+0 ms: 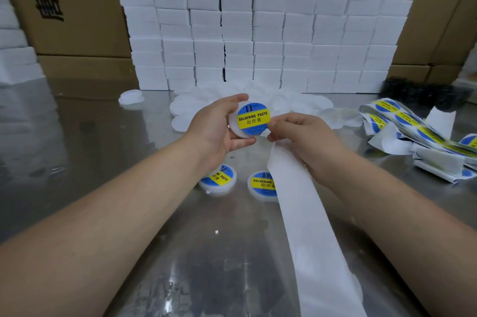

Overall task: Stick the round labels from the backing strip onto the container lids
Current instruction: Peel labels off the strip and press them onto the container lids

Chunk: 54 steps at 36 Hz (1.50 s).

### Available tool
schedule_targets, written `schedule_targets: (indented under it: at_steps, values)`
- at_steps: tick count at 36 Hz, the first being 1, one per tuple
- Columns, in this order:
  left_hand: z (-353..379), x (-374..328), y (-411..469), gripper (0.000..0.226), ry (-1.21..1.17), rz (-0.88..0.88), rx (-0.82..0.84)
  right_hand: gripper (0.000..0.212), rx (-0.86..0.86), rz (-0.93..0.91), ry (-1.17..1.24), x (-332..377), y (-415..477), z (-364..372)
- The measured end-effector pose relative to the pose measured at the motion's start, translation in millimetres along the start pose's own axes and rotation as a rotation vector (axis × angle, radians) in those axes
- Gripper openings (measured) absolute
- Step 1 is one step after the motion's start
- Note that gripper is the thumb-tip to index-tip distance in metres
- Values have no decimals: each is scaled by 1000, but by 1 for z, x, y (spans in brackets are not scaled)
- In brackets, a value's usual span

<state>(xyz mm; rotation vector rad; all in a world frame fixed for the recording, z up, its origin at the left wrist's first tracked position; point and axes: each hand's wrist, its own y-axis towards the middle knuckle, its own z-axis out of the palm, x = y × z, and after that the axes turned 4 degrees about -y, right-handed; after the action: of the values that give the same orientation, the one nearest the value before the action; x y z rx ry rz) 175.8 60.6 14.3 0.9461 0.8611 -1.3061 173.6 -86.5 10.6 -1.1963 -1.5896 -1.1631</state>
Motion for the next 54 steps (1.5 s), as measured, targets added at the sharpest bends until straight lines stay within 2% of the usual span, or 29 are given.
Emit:
schedule_targets:
  at_steps: [7,54]
  values:
    - [2,3,1,20,67,37,16,16,33,6,29,1,-2,-1]
    - [2,6,-2,32,197,140,-31,13,39,61,-59,-1,1,0]
